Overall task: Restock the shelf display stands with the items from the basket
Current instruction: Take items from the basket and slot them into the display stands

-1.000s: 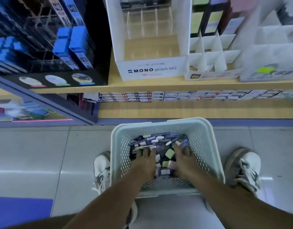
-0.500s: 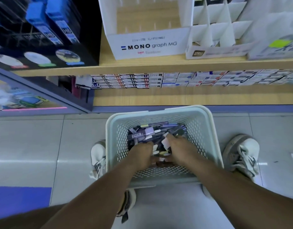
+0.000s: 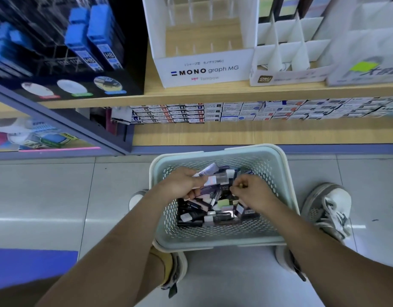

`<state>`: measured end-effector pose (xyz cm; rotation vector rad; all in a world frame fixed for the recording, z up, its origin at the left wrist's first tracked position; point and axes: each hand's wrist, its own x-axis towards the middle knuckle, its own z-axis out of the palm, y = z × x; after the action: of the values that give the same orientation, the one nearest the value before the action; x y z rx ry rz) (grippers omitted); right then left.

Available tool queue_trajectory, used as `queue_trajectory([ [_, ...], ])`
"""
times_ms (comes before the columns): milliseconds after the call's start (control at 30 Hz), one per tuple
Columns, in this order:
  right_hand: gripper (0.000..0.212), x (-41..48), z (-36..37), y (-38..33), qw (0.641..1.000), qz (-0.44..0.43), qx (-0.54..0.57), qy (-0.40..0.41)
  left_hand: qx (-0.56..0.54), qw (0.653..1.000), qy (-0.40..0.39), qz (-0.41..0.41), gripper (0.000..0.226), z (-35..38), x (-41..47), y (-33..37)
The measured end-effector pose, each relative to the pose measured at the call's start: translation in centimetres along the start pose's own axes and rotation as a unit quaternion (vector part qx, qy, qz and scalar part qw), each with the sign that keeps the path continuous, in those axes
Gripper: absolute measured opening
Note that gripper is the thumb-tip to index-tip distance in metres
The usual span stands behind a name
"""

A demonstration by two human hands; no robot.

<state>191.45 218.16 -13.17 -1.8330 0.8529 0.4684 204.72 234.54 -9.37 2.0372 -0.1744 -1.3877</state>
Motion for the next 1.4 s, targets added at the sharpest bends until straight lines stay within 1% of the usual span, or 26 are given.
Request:
queue_trajectory([
  [67, 0.005, -0.4, -0.5, -0.4, 0.99, 0.033, 0.136, -0.003, -0.032, 0.999, -0.005, -0.008, 0.037, 0.2, -0.3, 0.0],
  [133, 0.012, -1.0, -1.0, -0.7, 0.966, 0.072, 0.248, -0.028, -0.082, 0.996, -0.008, -0.022, 0.04, 1.0, -0.5, -0.3],
  [200, 0.035, -1.6, -1.2, -0.7, 0.939, 0.092, 0.323, -0.074, -0.165, 0.985, -0.02, -0.042, 0.033, 2.5, -0.7, -0.5],
  [267, 0.06, -1.8, -1.4, -0.6, 0.918, 0.101, 0.364, -0.124, -0.237, 0.97, -0.036, -0.047, 0.025, 4.0, -0.9, -0.5],
  [300, 0.064, -2.0, -1.5, -0.7, 0.911, 0.103, 0.369, -0.152, -0.254, 0.965, -0.041, -0.042, 0.022, 4.5, -1.0, -0.4],
  [367, 0.049, -2.6, -1.5, -1.3, 0.904, 0.105, 0.363, -0.2, -0.262, 0.964, -0.044, -0.027, 0.018, 5.3, -1.2, 0.1],
  [433, 0.036, -3.0, -1.3, -1.7, 0.895, 0.123, 0.375, -0.207, -0.238, 0.97, -0.038, -0.002, 0.013, 5.8, -1.6, 0.8],
  [500, 0.034, -3.4, -1.3, -2.1, 0.872, 0.133, 0.421, -0.212, -0.2, 0.979, -0.015, 0.037, 0.011, 6.2, -2.1, 1.6],
  [567, 0.033, -3.9, -1.5, -2.6, 0.836, 0.14, 0.483, -0.221, -0.175, 0.98, 0.027, 0.085, 0.011, 6.6, -2.6, 2.2],
  [633, 0.031, -4.5, -1.4, -3.3, 0.819, 0.143, 0.52, -0.197, -0.128, 0.981, 0.069, 0.125, 0.015, 7.0, -2.8, 2.4],
  [700, 0.042, -5.3, -1.2, -3.7, 0.829, 0.13, 0.525, -0.144, -0.04, 0.981, 0.095, 0.166, 0.021, 7.9, -2.7, 2.1],
  [733, 0.045, -5.7, -1.1, -3.8, 0.835, 0.122, 0.525, -0.109, 0.016, 0.98, 0.108, 0.168, 0.025, 8.4, -2.7, 1.9],
  [800, 0.037, -7.0, -1.0, -3.8, 0.838, 0.099, 0.535, -0.049, 0.125, 0.974, 0.106, 0.155, 0.032, 9.1, -3.5, 2.1],
  [867, 0.024, -8.1, -1.1, -3.6, 0.837, 0.082, 0.541, -0.005, 0.203, 0.963, 0.069, 0.163, 0.039, 9.1, -4.4, 2.6],
  [900, 0.02, -8.5, -1.2, -3.4, 0.835, 0.081, 0.544, 0.014, 0.197, 0.963, 0.055, 0.174, 0.043, 8.9, -4.3, 2.7],
  [933, 0.017, -8.7, -1.3, -3.3, 0.832, 0.081, 0.548, 0.03, 0.148, 0.971, 0.048, 0.183, 0.047, 8.6, -4.3, 2.9],
  [967, 0.018, -8.8, -1.4, -3.1, 0.833, 0.079, 0.545, 0.044, 0.09, 0.978, 0.059, 0.18, 0.048, 8.3, -4.1, 2.9],
  [1000, 0.021, -8.9, -1.6, -2.8, 0.842, 0.079, 0.53, 0.054, 0.061, 0.98, 0.088, 0.17, 0.044, 8.0, -3.8, 2.7],
  [1033, 0.022, -8.8, -1.8, -2.6, 0.855, 0.079, 0.51, 0.057, 0.075, 0.977, 0.124, 0.156, 0.039, 7.5, -3.6, 2.3],
  [1067, 0.022, -8.7, -2.0, -2.4, 0.865, 0.082, 0.492, 0.054, 0.133, 0.968, 0.15, 0.148, 0.035, 7.1, -3.2, 1.8],
  [1100, 0.021, -8.7, -2.2, -2.3, 0.874, 0.086, 0.476, 0.047, 0.205, 0.955, 0.152, 0.149, 0.033, 7.0, -2.6, 1.0],
  [1167, 0.015, -8.2, -2.5, -1.9, 0.894, 0.094, 0.436, 0.034, 0.339, 0.92, 0.11, 0.164, 0.026, 7.4, -1.5, -0.3],
  [1200, 0.011, -7.8, -2.6, -1.7, 0.905, 0.1, 0.412, 0.032, 0.392, 0.898, 0.093, 0.176, 0.028, 8.0, -0.8, -1.1],
  [1233, 0.007, -7.6, -2.6, -1.6, 0.912, 0.109, 0.393, 0.03, 0.438, 0.878, 0.078, 0.176, 0.037, 8.7, -0.1, -2.0],
  [1300, 0.003, -7.1, -2.6, -1.4, 0.911, 0.133, 0.39, 0.015, 0.485, 0.858, 0.067, 0.156, 0.053, 9.9, 1.1, -3.0],
  [1400, 0.007, -6.7, -2.5, -1.2, 0.897, 0.158, 0.412, -0.008, 0.534, 0.826, 0.097, 0.154, 0.043, 10.3, 2.2, -3.0],
])
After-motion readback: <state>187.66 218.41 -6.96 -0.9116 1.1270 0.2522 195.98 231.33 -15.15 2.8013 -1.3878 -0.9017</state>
